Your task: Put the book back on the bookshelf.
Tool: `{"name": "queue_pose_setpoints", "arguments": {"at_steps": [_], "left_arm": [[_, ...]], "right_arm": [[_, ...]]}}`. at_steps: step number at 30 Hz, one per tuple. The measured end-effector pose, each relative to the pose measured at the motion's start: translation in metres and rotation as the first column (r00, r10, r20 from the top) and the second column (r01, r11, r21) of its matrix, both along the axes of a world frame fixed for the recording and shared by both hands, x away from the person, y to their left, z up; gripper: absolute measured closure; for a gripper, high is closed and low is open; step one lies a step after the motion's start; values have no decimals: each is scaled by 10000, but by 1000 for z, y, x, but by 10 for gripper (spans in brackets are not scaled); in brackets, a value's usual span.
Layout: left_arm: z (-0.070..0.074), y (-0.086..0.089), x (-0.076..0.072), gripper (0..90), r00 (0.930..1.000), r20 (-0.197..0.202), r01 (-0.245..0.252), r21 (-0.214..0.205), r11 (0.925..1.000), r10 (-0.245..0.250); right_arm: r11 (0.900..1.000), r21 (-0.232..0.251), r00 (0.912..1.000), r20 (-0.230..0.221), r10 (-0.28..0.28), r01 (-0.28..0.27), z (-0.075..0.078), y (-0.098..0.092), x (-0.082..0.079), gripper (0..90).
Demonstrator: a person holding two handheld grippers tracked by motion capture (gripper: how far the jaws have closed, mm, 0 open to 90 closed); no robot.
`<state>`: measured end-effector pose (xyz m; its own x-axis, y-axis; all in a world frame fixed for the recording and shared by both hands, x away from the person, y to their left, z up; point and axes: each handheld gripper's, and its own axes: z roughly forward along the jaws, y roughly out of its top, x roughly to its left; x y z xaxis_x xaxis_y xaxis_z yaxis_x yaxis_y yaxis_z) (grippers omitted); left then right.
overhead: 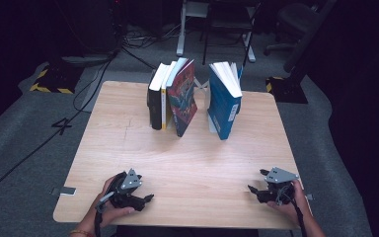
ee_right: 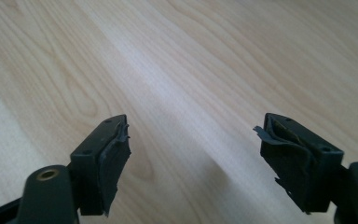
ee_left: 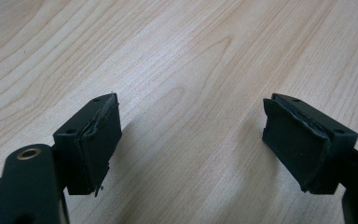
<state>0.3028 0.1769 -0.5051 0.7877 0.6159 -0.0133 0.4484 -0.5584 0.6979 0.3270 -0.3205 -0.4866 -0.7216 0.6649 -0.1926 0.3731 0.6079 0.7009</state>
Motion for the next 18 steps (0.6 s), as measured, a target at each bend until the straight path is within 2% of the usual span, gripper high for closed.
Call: {"name": "queue_pose_setpoints", "arguments": {"at_steps": [9, 12, 15, 16, 17, 18], "left_arm": [[0, 0, 0, 191, 10000, -6, -38, -1, 10000, 38], [0, 0, 1, 189, 10000, -39, 46, -13, 10000, -46], [0, 0, 1, 187, 10000, -54, 20, -30, 10000, -21], [0, 0, 1, 187, 10000, -36, 57, -11, 10000, -57], [0, 0, 1, 187, 10000, -38, 44, -26, 10000, -44], [0, 0, 1, 187, 10000, -51, 27, -19, 10000, -27]], "right_arm": [[9967, 743, 9989, -379, -288, 316, -10, -21, -16, 218], [9961, 732, 9974, -554, -457, 497, -13, -26, -19, 203], [9904, 1074, 9938, -785, -788, 870, -16, -32, -21, 182], [9847, 1408, 9915, -935, -902, 1028, -18, -36, -21, 180], [9816, 1545, 9889, -1141, -952, 1123, -19, -38, -20, 180], [9815, 1517, 9887, -1120, -1000, 1165, -19, -39, -20, 179]]}}
